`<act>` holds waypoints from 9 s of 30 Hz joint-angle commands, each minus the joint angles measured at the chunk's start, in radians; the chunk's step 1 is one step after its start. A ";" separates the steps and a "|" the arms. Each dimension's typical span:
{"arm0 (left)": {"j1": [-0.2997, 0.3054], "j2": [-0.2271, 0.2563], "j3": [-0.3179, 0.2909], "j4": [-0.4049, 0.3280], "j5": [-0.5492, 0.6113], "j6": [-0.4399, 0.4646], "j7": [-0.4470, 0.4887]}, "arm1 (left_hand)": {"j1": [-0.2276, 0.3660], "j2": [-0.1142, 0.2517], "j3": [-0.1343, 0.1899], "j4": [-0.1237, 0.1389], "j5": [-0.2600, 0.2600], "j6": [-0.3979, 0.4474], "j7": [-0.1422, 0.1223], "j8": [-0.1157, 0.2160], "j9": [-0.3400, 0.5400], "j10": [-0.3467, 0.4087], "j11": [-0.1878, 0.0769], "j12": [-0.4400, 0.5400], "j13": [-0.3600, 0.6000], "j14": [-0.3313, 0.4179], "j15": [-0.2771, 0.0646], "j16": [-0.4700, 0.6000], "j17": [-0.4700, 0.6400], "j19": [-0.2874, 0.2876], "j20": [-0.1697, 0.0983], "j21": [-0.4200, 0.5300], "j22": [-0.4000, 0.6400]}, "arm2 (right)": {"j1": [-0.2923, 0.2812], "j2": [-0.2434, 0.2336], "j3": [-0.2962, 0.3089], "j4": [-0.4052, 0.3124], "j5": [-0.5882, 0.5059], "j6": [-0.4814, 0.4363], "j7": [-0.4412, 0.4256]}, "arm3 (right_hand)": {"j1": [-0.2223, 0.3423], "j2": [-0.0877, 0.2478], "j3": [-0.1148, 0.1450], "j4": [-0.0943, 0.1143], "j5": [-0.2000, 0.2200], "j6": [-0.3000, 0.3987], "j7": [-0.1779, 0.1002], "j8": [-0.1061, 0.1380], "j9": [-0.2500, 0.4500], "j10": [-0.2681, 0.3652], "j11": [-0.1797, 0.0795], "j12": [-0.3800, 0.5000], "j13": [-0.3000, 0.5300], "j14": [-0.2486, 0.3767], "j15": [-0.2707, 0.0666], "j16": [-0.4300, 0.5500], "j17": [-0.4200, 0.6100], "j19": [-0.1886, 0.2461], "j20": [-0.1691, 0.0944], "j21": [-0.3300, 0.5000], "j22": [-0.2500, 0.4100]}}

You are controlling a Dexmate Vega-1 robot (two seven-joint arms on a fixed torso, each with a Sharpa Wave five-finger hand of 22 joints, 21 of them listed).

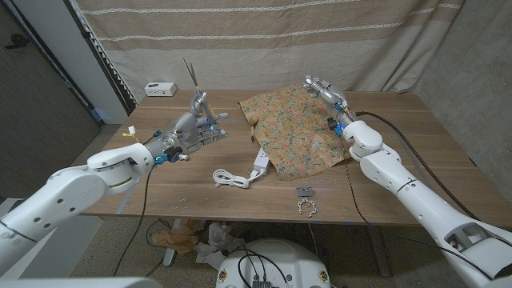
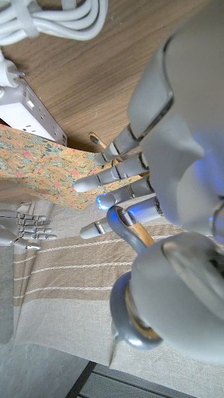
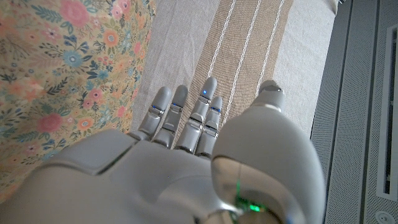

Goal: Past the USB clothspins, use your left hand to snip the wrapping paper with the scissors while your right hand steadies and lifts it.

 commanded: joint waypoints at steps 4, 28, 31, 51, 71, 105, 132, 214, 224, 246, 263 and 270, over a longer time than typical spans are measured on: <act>-0.010 -0.012 -0.040 -0.006 -0.087 0.105 0.019 | 0.011 0.014 0.002 -0.005 0.007 0.011 0.048 0.004 0.004 0.038 -0.045 0.017 0.006 0.006 -0.109 0.006 -0.003 0.028 -0.020 0.016 0.008 | -0.014 -0.002 0.003 -0.017 -0.043 0.027 -0.031 | 0.001 0.006 -0.007 -0.001 0.008 -0.007 0.002 0.005 0.002 -0.009 0.001 -0.004 -0.002 -0.006 -0.158 -0.014 -0.004 -0.008 -0.041 -0.006 -0.005; -0.055 0.078 -0.081 -0.037 -0.195 0.325 0.096 | 0.017 0.012 -0.001 -0.006 0.014 0.013 0.058 0.005 0.012 0.031 -0.045 0.031 -0.006 0.020 -0.106 0.004 -0.024 0.020 -0.011 0.015 0.017 | -0.036 0.000 0.025 -0.010 -0.006 0.049 -0.017 | 0.003 0.011 -0.009 0.000 0.013 -0.003 0.004 0.013 -0.001 -0.011 0.000 0.001 -0.007 0.003 -0.159 -0.044 -0.015 -0.002 -0.041 -0.014 -0.013; -0.062 0.088 -0.078 -0.042 -0.187 0.335 0.101 | 0.016 0.011 -0.001 -0.006 0.014 0.020 0.057 0.008 0.013 0.033 -0.046 0.028 -0.012 0.023 -0.106 0.006 -0.024 0.021 -0.010 0.015 0.017 | -0.037 -0.001 0.027 -0.012 -0.007 0.049 -0.020 | 0.002 0.011 -0.010 0.001 0.013 -0.002 0.005 0.014 -0.001 -0.012 -0.001 0.001 -0.007 0.004 -0.159 -0.046 -0.015 -0.002 -0.042 -0.015 -0.013; -0.093 0.108 -0.046 -0.037 -0.146 0.350 0.079 | 0.020 0.014 0.001 -0.006 0.019 0.044 0.057 0.012 0.009 0.056 -0.045 0.055 0.006 0.035 -0.111 0.015 -0.022 0.024 -0.009 0.015 0.018 | -0.029 -0.009 0.029 -0.024 -0.009 0.029 -0.021 | 0.002 0.012 -0.009 0.001 0.014 -0.013 0.012 0.011 -0.004 -0.014 -0.001 0.006 -0.010 0.008 -0.157 -0.051 -0.009 0.000 -0.041 -0.021 -0.016; -0.084 0.093 -0.038 -0.028 -0.118 0.315 0.047 | 0.030 0.016 0.002 -0.009 0.022 0.054 0.051 0.012 0.009 0.057 -0.045 0.059 0.003 0.033 -0.114 0.015 -0.025 0.019 -0.016 0.011 0.017 | -0.021 -0.068 -0.006 -0.091 -0.176 -0.097 -0.140 | -0.009 0.004 -0.018 0.005 0.016 -0.071 0.014 -0.002 -0.008 -0.063 0.012 -0.003 -0.011 -0.011 -0.126 -0.088 -0.014 -0.009 -0.023 -0.033 -0.018; -0.014 0.076 -0.109 -0.068 -0.123 0.336 0.072 | 0.035 0.020 0.002 -0.007 0.028 0.067 0.049 0.015 0.015 0.063 -0.046 0.059 -0.001 0.039 -0.115 0.017 -0.032 0.020 -0.016 0.009 0.015 | -0.028 -0.132 -0.105 -0.242 -0.493 -0.291 -0.222 | -0.061 -0.017 -0.023 0.019 0.008 -0.309 0.053 -0.004 -0.012 -0.375 0.098 -0.130 -0.064 -0.224 -0.011 -0.238 -0.060 -0.141 0.030 -0.119 -0.021; 0.050 0.023 -0.187 -0.105 -0.106 0.374 0.078 | 0.037 0.023 0.002 -0.005 0.032 0.075 0.049 0.016 0.018 0.076 -0.045 0.065 0.003 0.048 -0.117 0.018 -0.039 0.020 -0.015 0.008 0.014 | -0.036 -0.110 -0.169 -0.306 -0.590 -0.384 -0.220 | -0.124 -0.024 -0.026 0.041 0.001 -0.538 0.147 -0.010 -0.022 -0.442 0.172 -0.155 -0.099 -0.273 0.038 -0.300 -0.087 -0.177 0.040 -0.133 -0.009; 0.030 0.025 -0.164 -0.095 -0.116 0.386 0.079 | 0.035 0.022 -0.001 0.006 0.042 0.073 0.047 0.005 0.023 0.081 -0.046 0.042 -0.014 0.052 -0.118 0.018 -0.052 0.011 -0.007 0.002 0.012 | 0.019 0.001 -0.396 -0.300 -1.147 -0.613 -0.308 | -0.215 -0.058 -0.024 0.060 -0.014 -0.697 0.306 -0.006 -0.031 -0.667 0.347 -0.234 -0.188 -0.362 0.198 -0.462 -0.144 -0.199 0.067 -0.123 0.004; 0.032 0.024 -0.163 -0.093 -0.113 0.384 0.075 | 0.033 0.022 0.000 0.008 0.043 0.076 0.045 0.006 0.026 0.086 -0.047 0.034 -0.022 0.058 -0.120 0.017 -0.060 0.012 -0.007 0.003 0.012 | 0.044 0.029 -0.445 -0.309 -1.226 -0.718 -0.240 | -0.242 -0.052 -0.027 0.073 -0.019 -0.719 0.308 -0.008 -0.031 -0.722 0.348 -0.251 -0.195 -0.376 0.191 -0.477 -0.142 -0.208 0.071 -0.119 0.011; 0.030 0.034 -0.161 -0.093 -0.089 0.384 0.058 | 0.032 0.022 0.000 0.012 0.045 0.080 0.043 0.005 0.027 0.107 -0.047 0.004 -0.054 0.061 -0.119 0.009 -0.080 0.010 -0.006 0.002 0.011 | 0.087 0.074 -0.517 -0.253 -1.274 -0.799 -0.157 | -0.306 -0.041 -0.025 0.094 -0.044 -0.764 0.312 0.004 -0.032 -0.801 0.356 -0.258 -0.222 -0.423 0.209 -0.523 -0.134 -0.348 0.110 -0.121 0.044; 0.033 0.029 -0.162 -0.090 -0.086 0.381 0.050 | 0.035 0.023 0.001 0.014 0.047 0.088 0.041 0.005 0.026 0.123 -0.048 -0.005 -0.051 0.068 -0.121 0.011 -0.085 0.010 -0.006 0.002 0.011 | 0.138 0.099 -0.575 -0.212 -1.296 -0.884 -0.076 | -0.305 -0.034 -0.019 0.090 -0.048 -0.777 0.312 0.005 -0.032 -0.813 0.356 -0.257 -0.228 -0.430 0.219 -0.530 -0.130 -0.362 0.114 -0.110 0.058; 0.035 0.026 -0.164 -0.091 -0.086 0.381 0.057 | 0.048 0.031 0.006 0.011 0.050 0.094 0.040 0.003 0.022 0.134 -0.048 -0.006 -0.047 0.071 -0.126 0.012 -0.089 0.012 -0.009 0.003 0.010 | 0.167 0.101 -0.607 -0.205 -1.312 -0.926 -0.011 | -0.308 -0.026 -0.015 0.089 -0.053 -0.783 0.312 0.007 -0.032 -0.814 0.356 -0.252 -0.233 -0.403 0.220 -0.520 -0.122 -0.364 0.122 -0.093 0.076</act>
